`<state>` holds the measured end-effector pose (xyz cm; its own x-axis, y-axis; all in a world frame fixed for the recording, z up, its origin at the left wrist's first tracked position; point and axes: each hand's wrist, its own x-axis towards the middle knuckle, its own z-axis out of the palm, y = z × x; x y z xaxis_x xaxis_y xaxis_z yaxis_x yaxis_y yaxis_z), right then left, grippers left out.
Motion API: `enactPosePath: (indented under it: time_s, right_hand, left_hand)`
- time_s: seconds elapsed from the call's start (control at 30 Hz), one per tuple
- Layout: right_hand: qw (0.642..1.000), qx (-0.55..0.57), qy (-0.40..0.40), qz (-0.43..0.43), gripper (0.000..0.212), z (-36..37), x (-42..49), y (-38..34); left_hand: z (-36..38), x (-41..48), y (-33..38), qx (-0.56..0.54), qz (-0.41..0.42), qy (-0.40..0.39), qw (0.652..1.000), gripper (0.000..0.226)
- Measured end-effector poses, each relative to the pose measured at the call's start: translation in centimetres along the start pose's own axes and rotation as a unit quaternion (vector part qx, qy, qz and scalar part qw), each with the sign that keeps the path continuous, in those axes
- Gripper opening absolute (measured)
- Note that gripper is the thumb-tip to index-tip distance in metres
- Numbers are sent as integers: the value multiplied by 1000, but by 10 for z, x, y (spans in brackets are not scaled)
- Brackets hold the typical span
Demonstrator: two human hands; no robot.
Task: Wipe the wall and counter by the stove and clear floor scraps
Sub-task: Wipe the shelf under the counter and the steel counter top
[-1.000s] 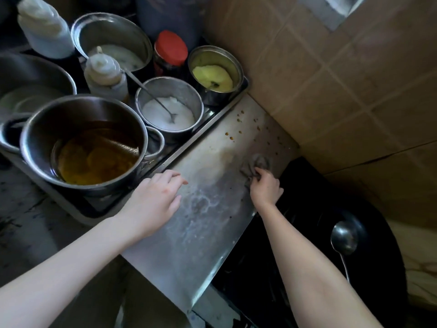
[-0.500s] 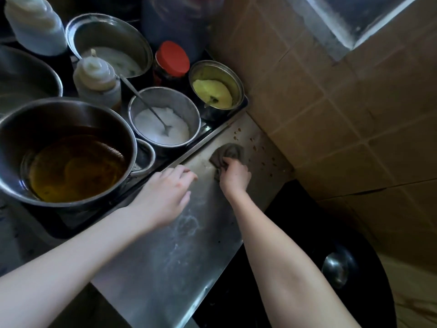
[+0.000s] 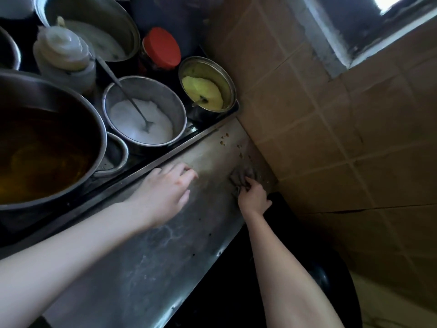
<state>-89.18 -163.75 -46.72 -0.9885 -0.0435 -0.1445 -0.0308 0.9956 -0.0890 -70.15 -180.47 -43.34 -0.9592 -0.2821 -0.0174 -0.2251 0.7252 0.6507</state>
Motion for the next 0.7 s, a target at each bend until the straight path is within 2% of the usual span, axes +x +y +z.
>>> enactPosePath:
  time_s: [0.1,0.17,0.3,0.43,0.5,0.7]
  right_hand:
    - [998,31,-2,55,34,-3,9,-5]
    - [998,37,4,56,35,-2,13,-17]
    - [999,-1,-4,-51,39,-1,18,-56]
    - [983,-31,-26,-176,45,2,25,-96]
    - [978,-50,-30,-201,48,4,31,-106]
    - [991,-1,-16,-135,38,0,47,-90]
  left_hand:
    - [1,3,-1,0,4,4,1000,36]
    - [1,5,-3,-4,3,9,1000,36]
    - [-2,7,-7,-9,-2,23,1000,34]
    - [-4,6,-9,-17,-5,36,999,33]
    - [-4,4,-10,-19,-7,36,999,33]
    - [1,2,-17,-1,2,43,999,32]
